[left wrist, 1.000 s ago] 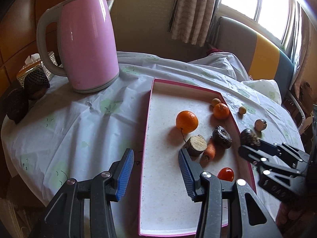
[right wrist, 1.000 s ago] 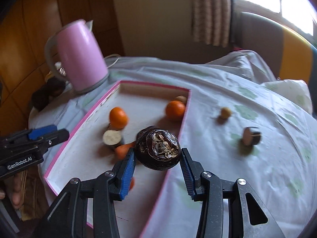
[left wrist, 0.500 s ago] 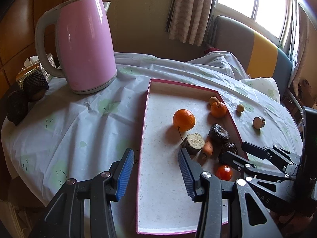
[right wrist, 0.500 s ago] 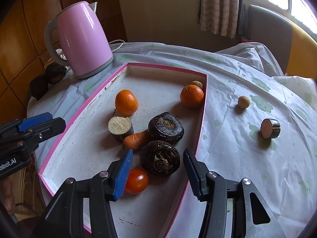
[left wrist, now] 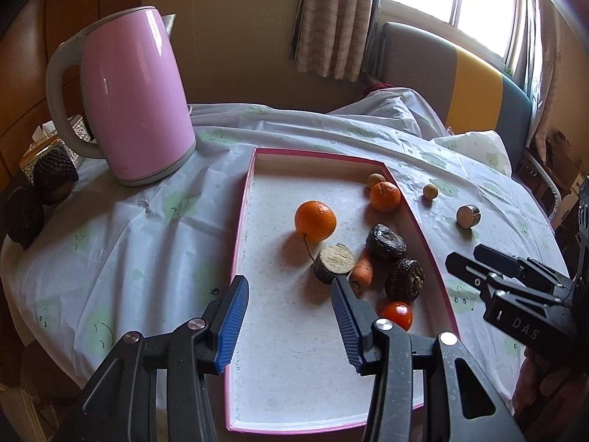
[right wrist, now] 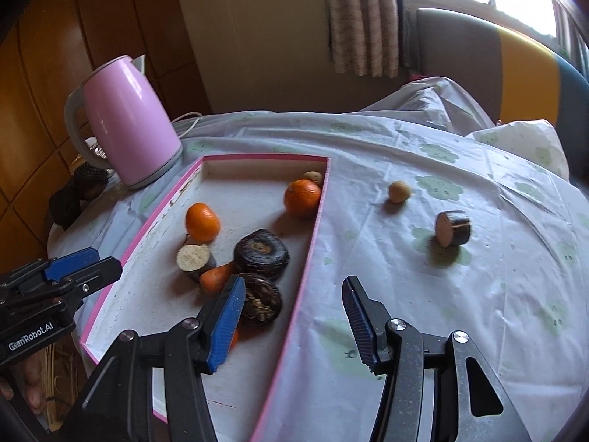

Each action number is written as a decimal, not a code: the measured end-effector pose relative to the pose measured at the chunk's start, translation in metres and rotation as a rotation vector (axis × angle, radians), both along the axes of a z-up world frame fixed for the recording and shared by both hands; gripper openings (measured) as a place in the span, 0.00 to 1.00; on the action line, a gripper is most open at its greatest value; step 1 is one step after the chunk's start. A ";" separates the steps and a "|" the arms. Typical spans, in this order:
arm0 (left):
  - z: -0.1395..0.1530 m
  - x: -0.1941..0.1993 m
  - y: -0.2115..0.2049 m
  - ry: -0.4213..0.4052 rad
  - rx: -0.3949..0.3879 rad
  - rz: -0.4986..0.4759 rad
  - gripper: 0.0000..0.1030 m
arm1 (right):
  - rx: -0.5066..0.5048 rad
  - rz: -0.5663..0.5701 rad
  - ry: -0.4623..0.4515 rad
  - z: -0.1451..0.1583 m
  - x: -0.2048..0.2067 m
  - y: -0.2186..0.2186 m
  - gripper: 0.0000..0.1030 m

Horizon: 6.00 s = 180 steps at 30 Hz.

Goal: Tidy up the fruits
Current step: 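Carry the taro into the tray and open the right tool, then grasp the cut dark root chunk on the sheet with the right tool, then grasp the small brown round fruit with the left tool while the right tool holds the chunk, then place the brown fruit in the tray with the left tool while the right tool holds the chunk, then lower the root chunk into the tray and open the right tool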

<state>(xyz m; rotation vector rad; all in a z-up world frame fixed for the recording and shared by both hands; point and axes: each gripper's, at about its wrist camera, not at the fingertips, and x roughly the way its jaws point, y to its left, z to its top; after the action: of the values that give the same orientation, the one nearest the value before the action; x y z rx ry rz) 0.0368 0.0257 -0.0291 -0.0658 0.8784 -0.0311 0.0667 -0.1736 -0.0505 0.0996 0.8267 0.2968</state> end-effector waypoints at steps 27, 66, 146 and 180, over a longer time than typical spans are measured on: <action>-0.013 0.010 -0.032 0.061 0.025 -0.076 0.46 | -0.018 -0.303 0.012 -0.024 0.012 -0.100 0.73; 0.006 0.100 -0.131 0.138 -0.147 -0.257 0.38 | -0.028 -0.349 0.027 -0.053 0.026 -0.151 0.25; -0.034 0.012 0.007 0.052 -0.096 -0.013 0.27 | -0.269 -0.332 0.055 -0.063 0.034 -0.123 0.27; 0.000 -0.019 0.032 -0.023 -0.058 0.082 0.38 | -0.073 0.006 -0.029 0.006 0.015 0.004 0.27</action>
<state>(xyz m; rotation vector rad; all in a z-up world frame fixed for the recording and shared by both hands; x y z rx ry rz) 0.0173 0.0576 -0.0294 -0.1548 0.8514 0.0190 0.0819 -0.1693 -0.0444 0.0245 0.8086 0.2724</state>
